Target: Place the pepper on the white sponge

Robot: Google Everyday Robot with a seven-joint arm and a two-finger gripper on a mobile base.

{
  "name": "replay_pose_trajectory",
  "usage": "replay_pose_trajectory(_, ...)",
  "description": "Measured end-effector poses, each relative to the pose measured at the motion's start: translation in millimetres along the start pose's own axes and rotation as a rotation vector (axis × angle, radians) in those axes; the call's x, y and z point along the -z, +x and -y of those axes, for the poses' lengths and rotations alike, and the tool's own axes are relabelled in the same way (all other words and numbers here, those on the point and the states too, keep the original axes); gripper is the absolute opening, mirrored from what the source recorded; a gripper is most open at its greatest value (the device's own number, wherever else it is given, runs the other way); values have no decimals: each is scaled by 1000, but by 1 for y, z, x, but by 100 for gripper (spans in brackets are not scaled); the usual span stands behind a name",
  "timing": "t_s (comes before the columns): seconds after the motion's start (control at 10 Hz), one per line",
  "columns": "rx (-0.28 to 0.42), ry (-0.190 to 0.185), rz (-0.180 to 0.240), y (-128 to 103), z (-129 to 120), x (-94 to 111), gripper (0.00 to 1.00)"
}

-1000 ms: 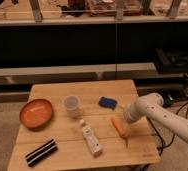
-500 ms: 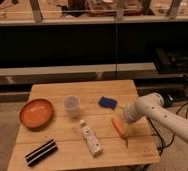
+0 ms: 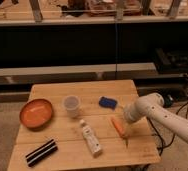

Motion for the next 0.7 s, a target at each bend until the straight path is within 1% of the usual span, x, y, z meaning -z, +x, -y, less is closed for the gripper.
replay_pose_trajectory(0.7,0,0,0,0,0,0,80)
